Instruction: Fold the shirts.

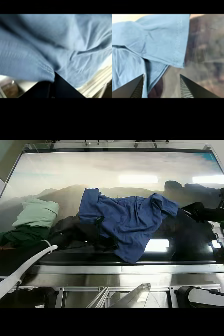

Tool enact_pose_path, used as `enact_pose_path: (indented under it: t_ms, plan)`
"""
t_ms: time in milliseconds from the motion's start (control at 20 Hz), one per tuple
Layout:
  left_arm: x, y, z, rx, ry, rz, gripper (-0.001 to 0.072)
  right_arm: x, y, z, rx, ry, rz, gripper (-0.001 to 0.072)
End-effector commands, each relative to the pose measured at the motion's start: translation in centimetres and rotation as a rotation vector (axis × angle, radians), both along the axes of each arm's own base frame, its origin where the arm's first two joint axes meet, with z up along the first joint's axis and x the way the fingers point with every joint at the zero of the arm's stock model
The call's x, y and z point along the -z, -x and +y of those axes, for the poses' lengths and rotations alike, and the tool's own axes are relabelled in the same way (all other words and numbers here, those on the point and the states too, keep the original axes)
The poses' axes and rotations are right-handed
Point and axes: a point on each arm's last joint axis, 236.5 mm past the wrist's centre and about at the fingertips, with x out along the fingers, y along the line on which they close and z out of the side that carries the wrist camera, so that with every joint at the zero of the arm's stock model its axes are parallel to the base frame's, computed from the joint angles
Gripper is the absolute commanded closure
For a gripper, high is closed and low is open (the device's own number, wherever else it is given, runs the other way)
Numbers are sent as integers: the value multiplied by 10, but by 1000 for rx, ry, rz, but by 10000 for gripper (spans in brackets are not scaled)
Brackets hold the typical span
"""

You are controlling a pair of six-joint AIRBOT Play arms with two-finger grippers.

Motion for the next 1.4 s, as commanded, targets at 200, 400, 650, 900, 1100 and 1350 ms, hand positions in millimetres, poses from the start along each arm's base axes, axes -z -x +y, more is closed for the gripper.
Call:
enact_pose_path:
  t_ms: [200,400,650,900,1100,1350]
  plan:
    - [-40,-34,125,-205,8,-74,685,8,17,27,-79,-120,78,213]
    - [-58,-43,172,-307,38,-105,685,23,22,45,-82,-197,164,213]
    - [-61,-47,186,-338,42,-114,685,73,48,83,-159,-222,384,264]
    - [-61,-47,185,-318,41,-129,685,82,77,91,-227,-204,505,317]
    - [-61,-47,185,-318,41,-129,685,67,86,65,-183,-250,509,317]
    - [-61,-47,185,-317,41,-129,685,71,100,33,-72,-294,518,106]
